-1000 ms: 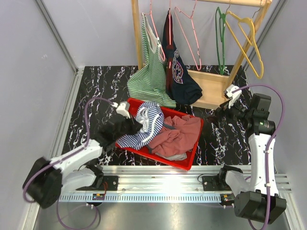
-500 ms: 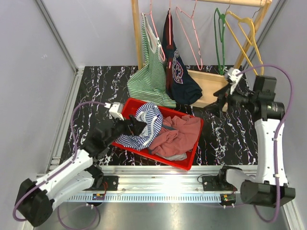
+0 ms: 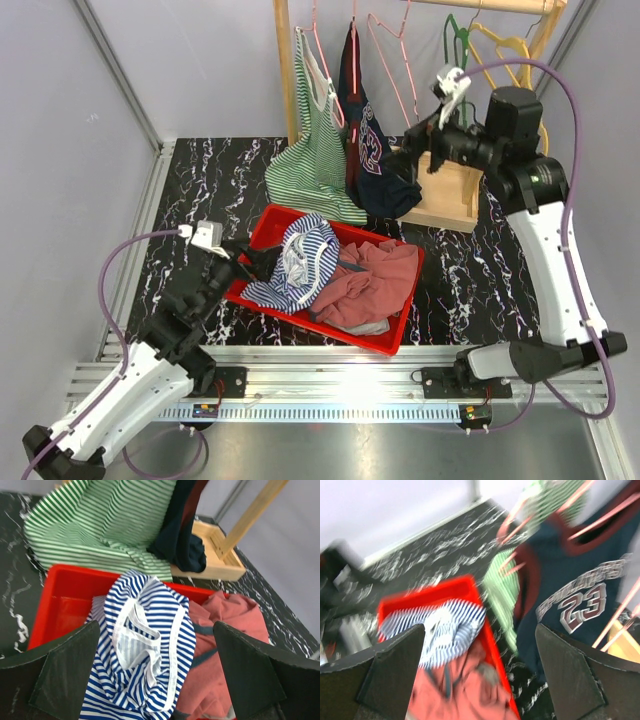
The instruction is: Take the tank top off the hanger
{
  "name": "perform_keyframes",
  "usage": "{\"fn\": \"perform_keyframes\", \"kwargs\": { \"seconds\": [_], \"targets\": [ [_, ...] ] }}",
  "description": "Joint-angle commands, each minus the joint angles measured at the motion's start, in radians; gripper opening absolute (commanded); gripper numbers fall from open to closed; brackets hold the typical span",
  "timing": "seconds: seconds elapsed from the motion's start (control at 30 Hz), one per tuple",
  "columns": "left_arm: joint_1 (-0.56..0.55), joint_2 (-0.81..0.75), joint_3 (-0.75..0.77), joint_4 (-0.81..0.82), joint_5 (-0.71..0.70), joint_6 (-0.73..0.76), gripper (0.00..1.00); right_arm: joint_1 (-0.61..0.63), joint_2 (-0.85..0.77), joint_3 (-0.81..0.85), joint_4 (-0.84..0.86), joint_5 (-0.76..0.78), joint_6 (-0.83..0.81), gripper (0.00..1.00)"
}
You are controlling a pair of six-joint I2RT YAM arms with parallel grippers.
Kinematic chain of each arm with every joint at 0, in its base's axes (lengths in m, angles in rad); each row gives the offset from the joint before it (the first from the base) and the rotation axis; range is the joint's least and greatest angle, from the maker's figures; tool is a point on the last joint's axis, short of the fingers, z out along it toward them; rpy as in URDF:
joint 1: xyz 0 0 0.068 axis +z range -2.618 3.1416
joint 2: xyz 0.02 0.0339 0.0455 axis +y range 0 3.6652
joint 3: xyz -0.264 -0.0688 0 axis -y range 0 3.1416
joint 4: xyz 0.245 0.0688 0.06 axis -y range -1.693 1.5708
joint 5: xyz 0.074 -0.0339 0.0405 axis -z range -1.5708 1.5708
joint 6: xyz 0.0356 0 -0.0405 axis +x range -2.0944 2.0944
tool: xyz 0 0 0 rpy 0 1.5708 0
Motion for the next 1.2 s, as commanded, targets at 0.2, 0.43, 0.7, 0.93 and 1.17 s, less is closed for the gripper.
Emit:
{"fn": "perform_keyframes", "kwargs": {
  "seconds": [0.2,0.43,0.7,0.93,1.17],
  "targets": [
    [-0.001,-0.078,0.090,-0.067,-0.088,0.088,0.99,0.127,0.192,0.165,0.293,0.501,0.393,1.00],
    [-0.001,-0.104,0.082,-0.091,-0.102,0.093,0.99,0.247,0.324,0.290,0.298,0.874,0.366,1.00],
    [-0.001,-0.112,0.074,-0.084,-0.097,0.096,0.99,0.270,0.459,0.409,0.305,0.982,0.327,1.00],
    [-0.001,-0.114,0.065,-0.079,-0.103,0.099,0.99,0.279,0.555,0.483,0.309,1.003,0.309,0.88],
    [-0.001,-0.123,0.068,-0.079,-0.108,0.108,0.99,0.279,0.566,0.497,0.327,1.006,0.277,0.33]
  ]
}}
